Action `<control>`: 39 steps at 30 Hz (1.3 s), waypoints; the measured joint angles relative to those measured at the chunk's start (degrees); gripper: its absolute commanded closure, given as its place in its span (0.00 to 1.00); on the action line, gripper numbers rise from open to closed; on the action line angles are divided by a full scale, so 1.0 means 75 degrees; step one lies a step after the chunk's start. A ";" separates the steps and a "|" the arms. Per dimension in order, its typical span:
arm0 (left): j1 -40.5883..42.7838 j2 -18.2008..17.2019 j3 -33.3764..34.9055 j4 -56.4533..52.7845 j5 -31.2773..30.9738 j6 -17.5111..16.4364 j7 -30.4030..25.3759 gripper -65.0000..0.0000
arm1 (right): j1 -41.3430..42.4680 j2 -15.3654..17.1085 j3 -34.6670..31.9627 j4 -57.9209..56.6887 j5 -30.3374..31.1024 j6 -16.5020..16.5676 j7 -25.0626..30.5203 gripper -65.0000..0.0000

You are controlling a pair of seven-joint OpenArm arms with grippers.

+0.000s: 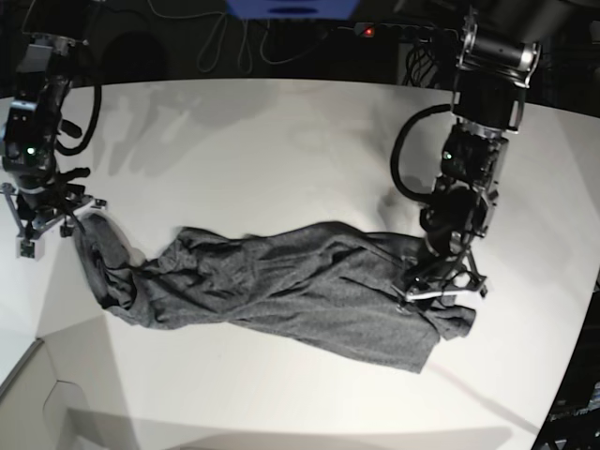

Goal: Layout the t-shirt on the table in an organized manner, then fold the t-shirt properly
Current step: 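Lower the left gripper onto the shirt's bunched end and grasp it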

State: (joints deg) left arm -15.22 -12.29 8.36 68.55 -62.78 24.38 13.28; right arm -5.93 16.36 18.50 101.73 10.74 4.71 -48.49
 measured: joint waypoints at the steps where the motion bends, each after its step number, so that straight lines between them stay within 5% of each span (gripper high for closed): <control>1: -0.0006 0.0015 0.0000 -0.0038 0.0000 0.0006 -0.0006 0.38 | 0.0000 0.0000 -0.0026 0.0000 0.0000 0.0000 0.0000 0.70; 10: -0.0449 0.0175 0.0020 -0.1139 0.0023 -0.0015 -0.0087 0.41 | 0.0000 0.0000 -0.0023 -0.0003 0.0000 0.0000 0.0000 0.70; 15: -0.0303 0.0184 0.0047 -0.0589 -0.0017 0.0000 0.0076 0.77 | 0.0000 -0.0003 -0.0026 -0.0003 0.0000 0.0000 0.0003 0.70; 20: -0.0338 0.0181 0.0044 -0.0530 -0.0003 -0.0006 0.0023 1.00 | 0.0000 -0.0134 -0.0020 -0.0003 0.0003 0.0000 0.0003 0.70; 34: -0.0181 0.0175 0.0000 -0.0484 -0.0006 0.0015 0.0061 0.99 | -0.0125 -0.0131 -0.0009 -0.0006 0.0000 0.0000 0.0026 0.70; 39: -0.0221 0.0178 0.0000 -0.0481 -0.0029 0.0038 0.0055 0.73 | -0.0152 -0.0128 -0.0009 -0.0006 0.0000 0.0000 0.0003 0.70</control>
State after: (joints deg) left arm -16.88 -10.96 8.36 64.95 -63.00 24.67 13.69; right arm -7.07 15.40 18.44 101.69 10.74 4.71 -48.47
